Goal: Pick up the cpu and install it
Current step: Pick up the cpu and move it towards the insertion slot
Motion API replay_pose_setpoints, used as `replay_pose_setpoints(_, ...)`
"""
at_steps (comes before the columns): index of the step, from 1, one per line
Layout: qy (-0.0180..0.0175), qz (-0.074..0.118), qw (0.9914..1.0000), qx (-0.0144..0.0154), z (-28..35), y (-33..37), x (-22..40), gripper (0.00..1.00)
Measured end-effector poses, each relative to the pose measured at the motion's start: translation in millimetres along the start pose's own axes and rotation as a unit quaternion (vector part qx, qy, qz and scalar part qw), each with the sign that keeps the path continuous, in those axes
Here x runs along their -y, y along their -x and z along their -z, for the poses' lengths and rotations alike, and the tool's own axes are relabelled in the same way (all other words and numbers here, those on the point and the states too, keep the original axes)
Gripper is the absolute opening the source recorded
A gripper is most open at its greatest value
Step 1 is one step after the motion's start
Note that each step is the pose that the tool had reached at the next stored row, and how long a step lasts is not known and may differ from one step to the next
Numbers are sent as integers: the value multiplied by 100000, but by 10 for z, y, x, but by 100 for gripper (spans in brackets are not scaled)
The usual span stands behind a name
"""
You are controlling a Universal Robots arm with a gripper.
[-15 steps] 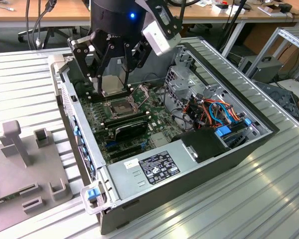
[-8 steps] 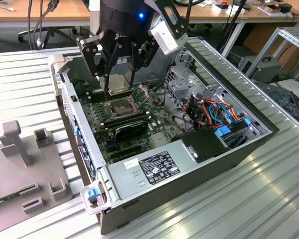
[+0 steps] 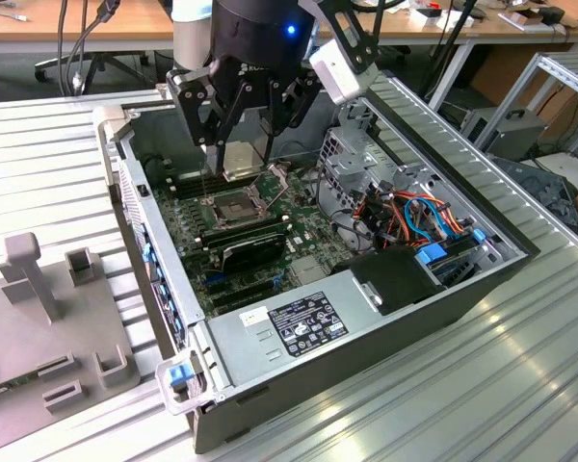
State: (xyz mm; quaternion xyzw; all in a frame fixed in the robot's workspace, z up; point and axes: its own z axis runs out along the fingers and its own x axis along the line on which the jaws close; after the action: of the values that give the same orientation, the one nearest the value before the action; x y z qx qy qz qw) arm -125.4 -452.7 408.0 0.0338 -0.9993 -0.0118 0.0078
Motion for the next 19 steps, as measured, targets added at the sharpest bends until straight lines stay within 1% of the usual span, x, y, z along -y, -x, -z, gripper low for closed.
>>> replay_pose_setpoints(4,1,-5,100000,1,1,59,4,55)
replay_pose_setpoints(5,-6,-1,100000,-1,2,92,6,55)
replay_pose_setpoints(9,-2,2,100000,-2,2,152,10,55)
replay_pose_setpoints(12,-3,-2,100000,0,3,219,15,55)
replay_pose_setpoints(16,-4,-4,100000,-2,4,277,19,55)
replay_pose_setpoints(17,-2,2,100000,-1,5,306,21,55)
replay_pose_setpoints(19,-3,4,100000,-2,5,340,23,55)
